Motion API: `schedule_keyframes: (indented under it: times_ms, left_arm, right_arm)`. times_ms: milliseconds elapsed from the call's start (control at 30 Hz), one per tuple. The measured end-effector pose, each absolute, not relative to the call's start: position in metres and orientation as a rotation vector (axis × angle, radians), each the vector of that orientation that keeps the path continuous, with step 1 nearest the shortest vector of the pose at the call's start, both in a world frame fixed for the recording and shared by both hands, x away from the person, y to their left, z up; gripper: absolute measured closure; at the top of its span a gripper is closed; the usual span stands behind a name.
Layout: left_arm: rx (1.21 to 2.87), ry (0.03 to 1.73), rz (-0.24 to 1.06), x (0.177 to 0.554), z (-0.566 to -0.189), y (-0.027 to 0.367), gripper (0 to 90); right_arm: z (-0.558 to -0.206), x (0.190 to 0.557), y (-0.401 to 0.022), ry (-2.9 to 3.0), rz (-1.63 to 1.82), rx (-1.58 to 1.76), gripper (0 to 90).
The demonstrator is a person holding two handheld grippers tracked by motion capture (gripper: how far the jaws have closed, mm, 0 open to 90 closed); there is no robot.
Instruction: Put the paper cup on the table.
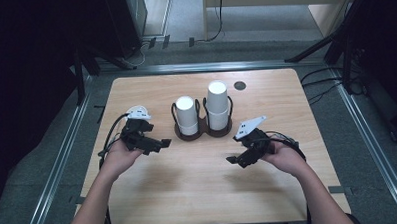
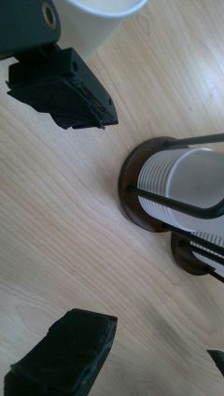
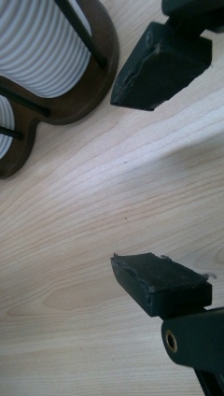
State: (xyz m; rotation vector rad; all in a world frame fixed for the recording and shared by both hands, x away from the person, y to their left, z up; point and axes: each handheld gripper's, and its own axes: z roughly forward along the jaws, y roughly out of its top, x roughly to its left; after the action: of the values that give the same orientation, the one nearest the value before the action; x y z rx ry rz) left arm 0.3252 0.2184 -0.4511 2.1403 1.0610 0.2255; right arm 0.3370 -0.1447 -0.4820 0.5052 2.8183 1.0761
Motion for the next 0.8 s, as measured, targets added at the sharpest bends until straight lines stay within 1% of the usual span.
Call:
schedule_keyframes:
  times_ms: [333,367,567,800]
  left_arm:
    - [2.176,1.019,0.235,0.317,-0.465,0.202,5.2]
    - [2.211,1.002,0.25,0.316,-0.469,0.197,5.2]
    - [2.206,0.992,0.224,0.317,-0.476,0.191,5.2]
    - [2.233,0.964,0.237,0.316,-0.486,0.173,5.2]
  right_arm:
    - [-0.481,0.342,-0.136,2.833,1.081,0.468,19.1]
    - [-0.482,0.342,-0.135,2.836,1.077,0.47,19.1]
    - [-0.483,0.343,-0.131,2.85,1.08,0.455,19.2]
    - [-0.485,0.345,-0.127,2.856,1.085,0.459,19.2]
